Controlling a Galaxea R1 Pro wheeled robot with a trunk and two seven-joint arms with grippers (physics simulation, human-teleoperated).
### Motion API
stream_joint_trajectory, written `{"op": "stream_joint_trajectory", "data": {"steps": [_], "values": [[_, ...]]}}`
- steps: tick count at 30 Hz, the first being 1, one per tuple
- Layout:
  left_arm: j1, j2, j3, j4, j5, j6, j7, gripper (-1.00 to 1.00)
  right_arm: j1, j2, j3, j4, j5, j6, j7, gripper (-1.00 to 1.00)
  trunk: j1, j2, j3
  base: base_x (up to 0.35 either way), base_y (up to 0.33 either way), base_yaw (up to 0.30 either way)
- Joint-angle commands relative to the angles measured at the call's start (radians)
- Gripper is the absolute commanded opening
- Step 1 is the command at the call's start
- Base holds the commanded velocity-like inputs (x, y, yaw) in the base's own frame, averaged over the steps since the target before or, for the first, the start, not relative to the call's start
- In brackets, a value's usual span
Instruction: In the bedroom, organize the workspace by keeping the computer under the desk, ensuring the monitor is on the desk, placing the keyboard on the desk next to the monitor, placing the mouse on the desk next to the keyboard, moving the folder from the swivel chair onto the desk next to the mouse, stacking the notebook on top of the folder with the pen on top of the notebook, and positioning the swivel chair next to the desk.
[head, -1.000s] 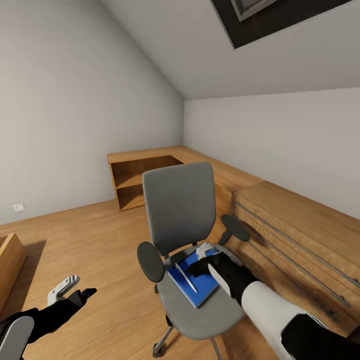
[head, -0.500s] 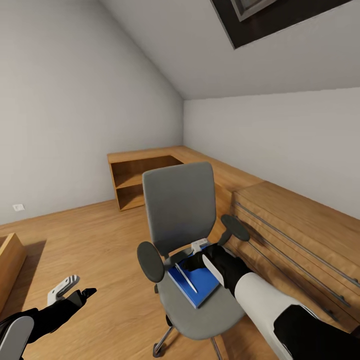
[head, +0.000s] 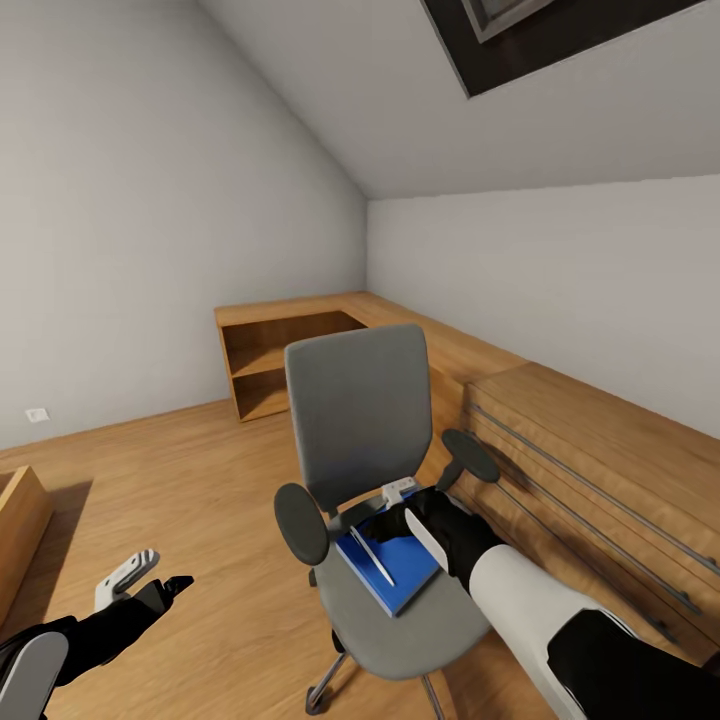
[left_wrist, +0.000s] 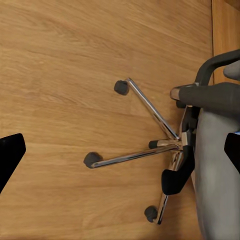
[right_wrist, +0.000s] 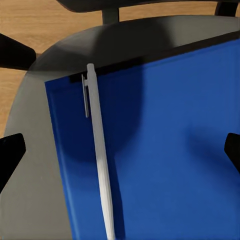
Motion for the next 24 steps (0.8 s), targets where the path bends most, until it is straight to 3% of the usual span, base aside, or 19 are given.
{"op": "stream_joint_trajectory", "data": {"steps": [1,17,24], "values": [[-0.001,0.0,0.001,-0.001,0.01,0.003,0.009,1.0,-0.001,-0.002,0.004,-0.001,-0.004,0.003,0.0,1.0,0.0,-0.001,-0.001,0.01,0.0,0.0],[-0.001,0.001,0.004,-0.001,0.011,0.005,0.009,1.0,0.0,-0.002,0.005,0.0,-0.002,0.002,0.006,1.0,0.0,-0.001,-0.001,0.092,0.0,0.003],[-0.001,0.001,0.007,-0.001,0.012,0.005,0.011,1.0,0.0,-0.002,0.005,0.0,-0.002,0.002,0.007,1.0,0.0,-0.001,-0.001,0.002,0.0,0.17]]}}
